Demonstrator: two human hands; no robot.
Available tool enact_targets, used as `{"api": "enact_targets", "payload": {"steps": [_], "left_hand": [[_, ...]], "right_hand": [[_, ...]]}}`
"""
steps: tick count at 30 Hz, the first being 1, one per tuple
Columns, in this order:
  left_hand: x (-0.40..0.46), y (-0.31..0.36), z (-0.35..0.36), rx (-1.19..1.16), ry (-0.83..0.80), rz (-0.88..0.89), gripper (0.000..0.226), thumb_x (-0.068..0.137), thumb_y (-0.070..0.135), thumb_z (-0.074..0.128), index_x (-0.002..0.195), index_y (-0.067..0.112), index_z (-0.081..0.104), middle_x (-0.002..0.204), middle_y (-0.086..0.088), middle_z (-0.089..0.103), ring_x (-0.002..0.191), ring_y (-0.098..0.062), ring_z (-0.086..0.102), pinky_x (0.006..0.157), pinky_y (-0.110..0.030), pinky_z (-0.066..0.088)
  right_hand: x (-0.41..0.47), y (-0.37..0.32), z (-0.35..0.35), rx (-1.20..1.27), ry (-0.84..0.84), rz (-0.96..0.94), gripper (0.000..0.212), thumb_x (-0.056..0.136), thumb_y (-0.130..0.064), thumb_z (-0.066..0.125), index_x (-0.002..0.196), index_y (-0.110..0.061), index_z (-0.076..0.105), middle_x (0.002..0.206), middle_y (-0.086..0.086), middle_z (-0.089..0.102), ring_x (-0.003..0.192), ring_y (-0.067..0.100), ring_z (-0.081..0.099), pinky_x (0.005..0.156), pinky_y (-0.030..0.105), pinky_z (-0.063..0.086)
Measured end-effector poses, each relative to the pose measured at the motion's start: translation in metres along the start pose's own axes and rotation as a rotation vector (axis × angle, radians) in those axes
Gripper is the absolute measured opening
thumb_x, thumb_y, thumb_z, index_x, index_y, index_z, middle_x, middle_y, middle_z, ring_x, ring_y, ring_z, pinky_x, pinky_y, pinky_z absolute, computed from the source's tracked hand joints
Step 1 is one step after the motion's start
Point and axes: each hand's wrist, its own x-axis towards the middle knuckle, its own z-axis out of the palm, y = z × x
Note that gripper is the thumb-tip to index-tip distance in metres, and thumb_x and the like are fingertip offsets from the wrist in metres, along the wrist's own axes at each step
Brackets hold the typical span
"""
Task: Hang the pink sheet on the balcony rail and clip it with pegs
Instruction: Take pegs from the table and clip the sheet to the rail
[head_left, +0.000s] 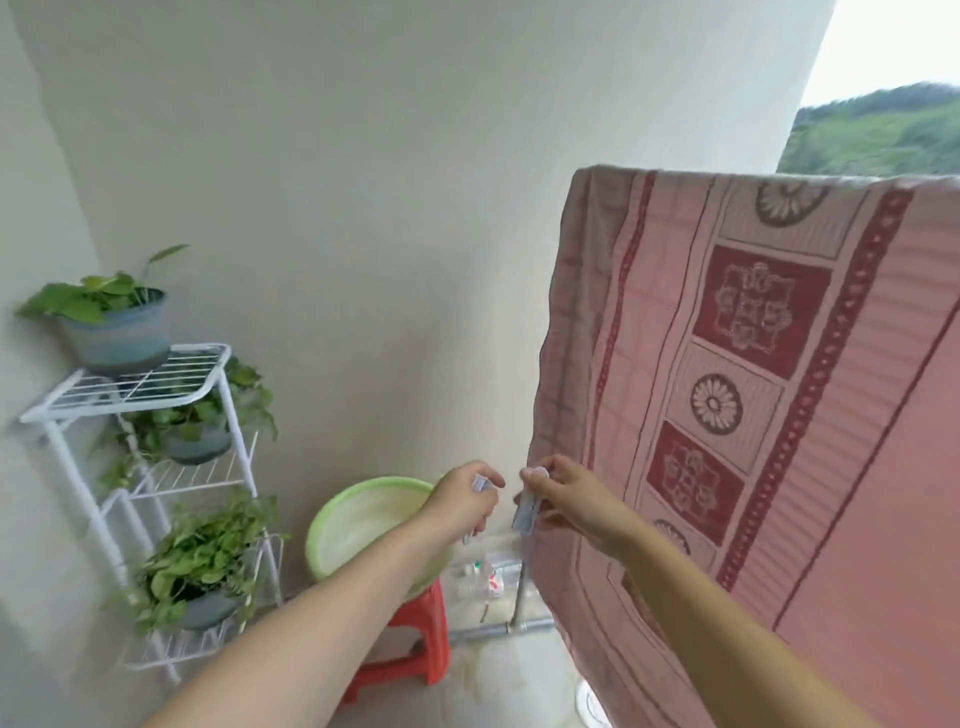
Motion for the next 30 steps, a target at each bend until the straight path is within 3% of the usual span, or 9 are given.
{"api": "enact_targets", "payload": {"steps": [3,6,10,14,17,21,23,25,30], "left_hand": [[0.075,0.032,-0.019,-0.088,0.012,0.085,0.010,0.087,0.008,0.052,0.086,0.018,0.055,0.053,-0.002,0.044,0.032,-0.009,0.037,0.042,-0.021,0.031],[0.150,0.064,-0.031,-0.157,-0.005,0.169,0.009,0.088,0.013,0.054,0.080,0.014,0.054,0.054,-0.002,0.044,0.032,-0.006,0.039,0.040,-0.017,0.032],[0.253,0.114,-0.035,-0.138,-0.044,0.321,0.027,0.090,0.022,0.053,0.067,0.013,0.045,0.051,-0.004,0.045,0.039,-0.011,0.039,0.039,-0.020,0.030],[0.351,0.177,-0.045,-0.212,-0.106,0.464,0.022,0.090,0.029,0.053,0.082,0.009,0.053,0.055,-0.002,0.045,0.044,-0.014,0.040,0.038,-0.022,0.032],[0.411,0.229,-0.056,-0.317,-0.128,0.559,0.024,0.090,0.030,0.054,0.098,0.007,0.056,0.059,0.000,0.047,0.047,-0.012,0.041,0.041,-0.023,0.034],[0.463,0.264,-0.053,-0.347,-0.286,0.612,0.030,0.089,0.032,0.057,0.106,0.009,0.053,0.067,0.004,0.051,0.053,-0.006,0.049,0.046,-0.018,0.039],[0.477,0.267,-0.048,-0.391,-0.390,0.643,0.022,0.088,0.029,0.059,0.100,0.010,0.054,0.067,0.005,0.053,0.052,-0.002,0.051,0.048,-0.013,0.041],[0.488,0.266,-0.046,-0.476,-0.468,0.667,0.011,0.086,0.024,0.061,0.086,0.013,0.057,0.064,0.003,0.052,0.054,-0.006,0.048,0.051,-0.017,0.041],[0.507,0.271,-0.051,-0.595,-0.611,0.712,0.021,0.086,0.017,0.061,0.066,0.018,0.057,0.064,0.007,0.064,0.061,-0.013,0.053,0.055,-0.022,0.043]], "right_hand": [[0.067,-0.039,-0.033,-0.062,-0.005,-0.040,0.025,0.090,-0.016,0.055,0.110,-0.002,0.050,0.097,0.016,0.065,0.087,0.022,0.063,0.078,0.032,0.054],[0.116,-0.077,-0.070,-0.164,-0.006,-0.097,0.016,0.090,-0.017,0.057,0.101,-0.007,0.059,0.107,0.022,0.066,0.092,0.020,0.065,0.089,0.035,0.053],[0.164,-0.134,-0.112,-0.432,0.192,-0.140,0.031,0.087,-0.035,0.059,0.098,-0.007,0.063,0.083,0.001,0.068,0.063,0.002,0.063,0.067,0.025,0.052],[0.208,-0.203,-0.141,-0.703,0.410,-0.245,0.028,0.084,-0.042,0.058,0.091,-0.016,0.065,0.067,-0.007,0.066,0.049,-0.002,0.056,0.044,0.012,0.041],[0.240,-0.258,-0.162,-0.719,0.575,-0.373,0.017,0.086,-0.028,0.059,0.095,-0.014,0.061,0.073,-0.010,0.066,0.047,-0.007,0.059,0.050,0.011,0.051],[0.279,-0.308,-0.189,-0.791,0.760,-0.429,0.016,0.085,-0.028,0.061,0.096,-0.016,0.059,0.077,-0.009,0.066,0.054,-0.008,0.062,0.052,0.010,0.052],[0.295,-0.318,-0.200,-0.856,0.853,-0.417,0.019,0.083,-0.032,0.063,0.090,-0.014,0.061,0.077,-0.001,0.069,0.059,0.000,0.063,0.056,0.022,0.053],[0.309,-0.321,-0.206,-0.916,0.930,-0.373,0.026,0.080,-0.036,0.066,0.087,-0.011,0.063,0.080,0.007,0.071,0.068,0.016,0.063,0.062,0.032,0.051],[0.325,-0.321,-0.213,-1.020,1.032,-0.297,0.032,0.074,-0.045,0.069,0.081,-0.014,0.064,0.090,0.013,0.072,0.084,0.029,0.065,0.073,0.037,0.051]]}}
